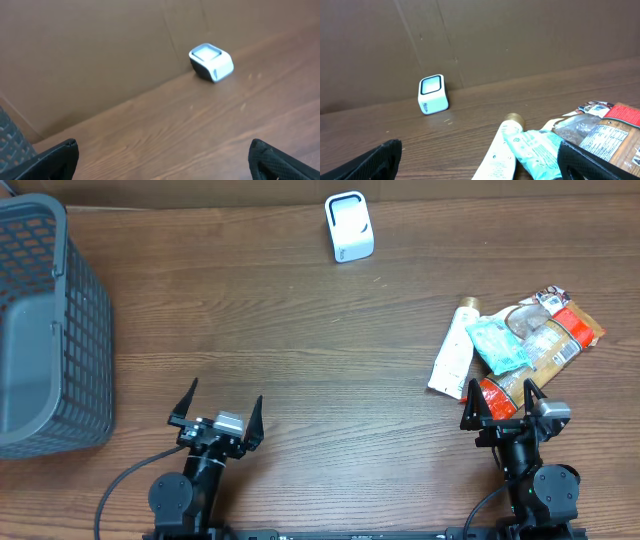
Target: Scan the item barcode
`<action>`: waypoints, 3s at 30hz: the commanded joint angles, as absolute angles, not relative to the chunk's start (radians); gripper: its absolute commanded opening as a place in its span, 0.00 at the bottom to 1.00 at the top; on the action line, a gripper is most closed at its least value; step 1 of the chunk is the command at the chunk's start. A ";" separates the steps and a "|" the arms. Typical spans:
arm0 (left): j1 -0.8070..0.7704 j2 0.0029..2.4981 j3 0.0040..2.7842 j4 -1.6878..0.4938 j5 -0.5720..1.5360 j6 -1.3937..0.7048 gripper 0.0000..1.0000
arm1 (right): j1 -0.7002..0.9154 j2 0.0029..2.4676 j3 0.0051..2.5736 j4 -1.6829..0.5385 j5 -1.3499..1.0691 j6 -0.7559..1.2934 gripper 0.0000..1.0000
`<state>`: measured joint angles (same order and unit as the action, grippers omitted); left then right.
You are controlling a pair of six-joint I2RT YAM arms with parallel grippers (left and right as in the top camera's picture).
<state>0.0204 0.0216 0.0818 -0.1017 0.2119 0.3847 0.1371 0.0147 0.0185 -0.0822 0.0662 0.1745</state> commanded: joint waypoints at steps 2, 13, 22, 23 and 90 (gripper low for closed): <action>0.027 0.003 0.027 -0.107 0.237 0.509 1.00 | 0.133 0.003 0.008 -0.077 0.066 0.167 1.00; 0.027 0.003 0.026 -0.099 0.237 0.497 1.00 | 0.133 0.003 0.008 -0.077 0.066 0.167 1.00; 0.010 0.002 0.004 -0.050 0.234 0.498 1.00 | 0.133 0.003 0.008 -0.077 0.066 0.167 1.00; 0.007 0.003 0.004 -0.050 0.234 0.498 0.99 | 0.133 0.003 0.008 -0.077 0.066 0.167 1.00; 0.007 0.004 0.005 -0.052 0.234 0.498 1.00 | 0.133 0.003 0.008 -0.077 0.066 0.167 1.00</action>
